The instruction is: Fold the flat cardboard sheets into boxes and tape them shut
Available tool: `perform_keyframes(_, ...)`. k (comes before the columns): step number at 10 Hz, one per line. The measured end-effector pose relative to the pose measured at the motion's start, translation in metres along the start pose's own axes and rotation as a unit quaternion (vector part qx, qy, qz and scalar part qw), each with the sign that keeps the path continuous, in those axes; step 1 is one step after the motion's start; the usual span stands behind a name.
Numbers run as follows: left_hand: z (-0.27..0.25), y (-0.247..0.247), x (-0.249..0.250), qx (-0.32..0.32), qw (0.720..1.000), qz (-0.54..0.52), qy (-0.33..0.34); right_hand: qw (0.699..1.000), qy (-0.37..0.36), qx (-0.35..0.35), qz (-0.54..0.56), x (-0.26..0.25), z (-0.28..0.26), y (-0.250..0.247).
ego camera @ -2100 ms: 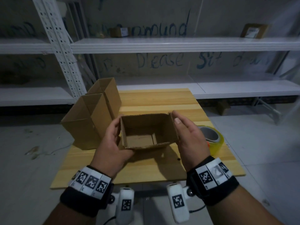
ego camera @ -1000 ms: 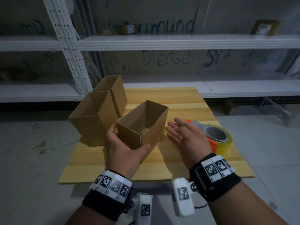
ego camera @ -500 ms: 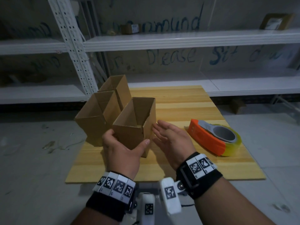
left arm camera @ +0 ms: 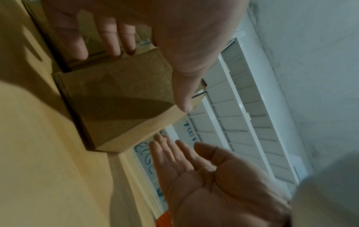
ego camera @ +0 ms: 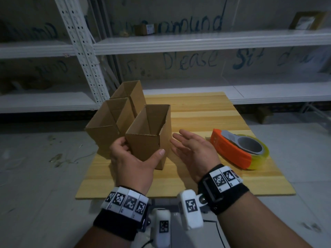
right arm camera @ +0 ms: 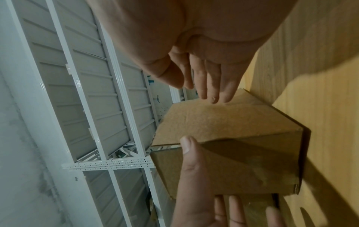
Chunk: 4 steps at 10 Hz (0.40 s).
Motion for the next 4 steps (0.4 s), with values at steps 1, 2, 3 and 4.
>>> perform_keyframes(1,-0.004,-0.005,0.012,0.003,1.0,0.015,0.006,0.999,-0.026,0.019,-0.011,-0.002,-0.003,-0.007)
perform_keyframes(2,-0.009,-0.012,0.037,0.009,0.999,-0.02,0.024,0.997,-0.044,0.048,-0.05,-0.008,-0.014,-0.021)
perform_keyframes(3,-0.013,-0.017,0.055,0.006,0.998,-0.047,0.034,0.994,-0.054,0.056,-0.07,-0.012,-0.02,-0.033)
perform_keyframes(4,-0.015,-0.023,0.069,-0.004,0.996,-0.072,0.053,0.99,-0.087,0.082,-0.079,-0.017,-0.022,-0.048)
Point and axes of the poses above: each hand's wrist, its own z-axis towards the middle knuckle, its own y-axis out of the palm, x = y × z, the point moved 1 cm from there along z, towards the middle knuckle, and after that the axes turned 13 degrees about -z, right-handed, at the moved point
